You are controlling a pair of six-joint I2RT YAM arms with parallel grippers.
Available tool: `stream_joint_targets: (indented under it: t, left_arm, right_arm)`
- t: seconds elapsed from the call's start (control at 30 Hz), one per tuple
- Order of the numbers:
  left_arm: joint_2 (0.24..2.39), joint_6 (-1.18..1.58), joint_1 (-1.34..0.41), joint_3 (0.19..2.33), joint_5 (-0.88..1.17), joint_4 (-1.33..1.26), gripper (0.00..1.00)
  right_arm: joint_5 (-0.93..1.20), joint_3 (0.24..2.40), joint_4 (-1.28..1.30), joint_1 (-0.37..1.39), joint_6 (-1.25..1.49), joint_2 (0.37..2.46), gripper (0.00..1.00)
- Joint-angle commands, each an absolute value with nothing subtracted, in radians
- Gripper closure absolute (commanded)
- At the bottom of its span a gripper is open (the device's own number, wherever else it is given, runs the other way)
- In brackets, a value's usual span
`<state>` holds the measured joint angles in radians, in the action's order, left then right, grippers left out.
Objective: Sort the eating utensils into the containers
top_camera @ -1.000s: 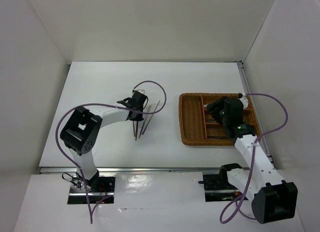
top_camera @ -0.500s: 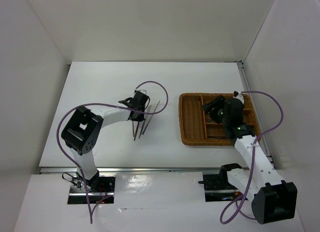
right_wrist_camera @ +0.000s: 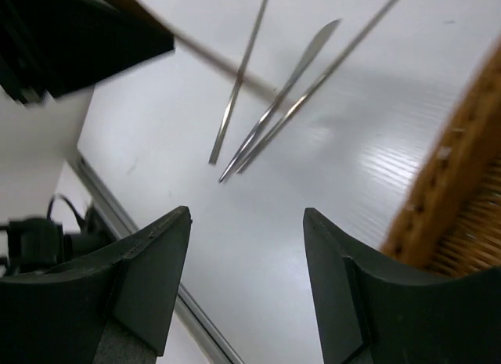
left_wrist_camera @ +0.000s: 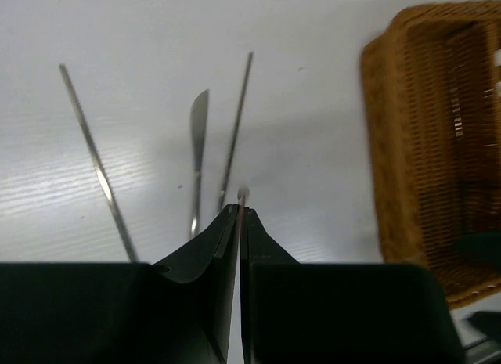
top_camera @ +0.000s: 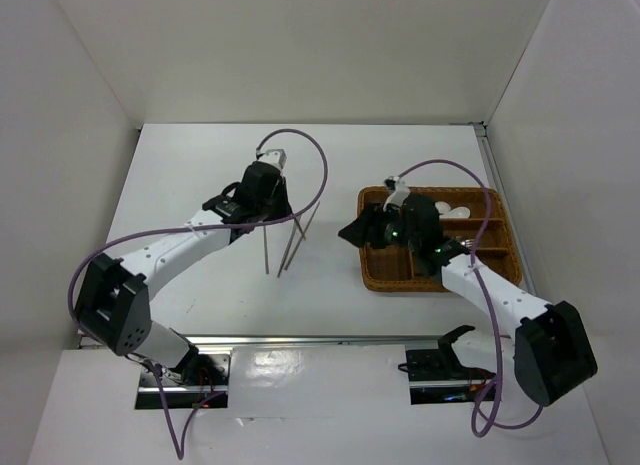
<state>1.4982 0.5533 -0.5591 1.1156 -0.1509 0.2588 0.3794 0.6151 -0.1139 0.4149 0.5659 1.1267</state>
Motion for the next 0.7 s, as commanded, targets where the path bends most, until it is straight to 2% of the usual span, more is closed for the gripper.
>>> stream_joint_targets:
  t: [0.0, 0.1, 0.23, 0.37, 0.67]
  left_arm:
    - [1.436, 0.609, -0.58, 1.134, -0.101, 0.169, 0.87]
    - [1.414, 0.627, -0.592, 1.123, -0.074, 0.152, 0.86]
    - [1.394, 0.637, -0.614, 1.123, -0.064, 0.143, 0.86]
    - [1.358, 0.637, -0.614, 1.111, -0.064, 0.143, 0.86]
    - [1.328, 0.627, -0.614, 1.1, -0.032, 0.143, 0.86]
  right_arm:
    - [0.405, 0.666, -0.285, 0.533, 0.473, 1.178, 0.32]
    - [0.35, 0.69, -0.328, 0.636, 0.423, 1.233, 0.27]
    - [0.24, 0.758, -0.307, 0.702, 0.39, 1.301, 0.27]
    - [0.125, 0.778, -0.298, 0.738, 0.304, 1.301, 0.27]
    - [0.061, 0.778, -0.348, 0.738, 0.183, 1.301, 0.24]
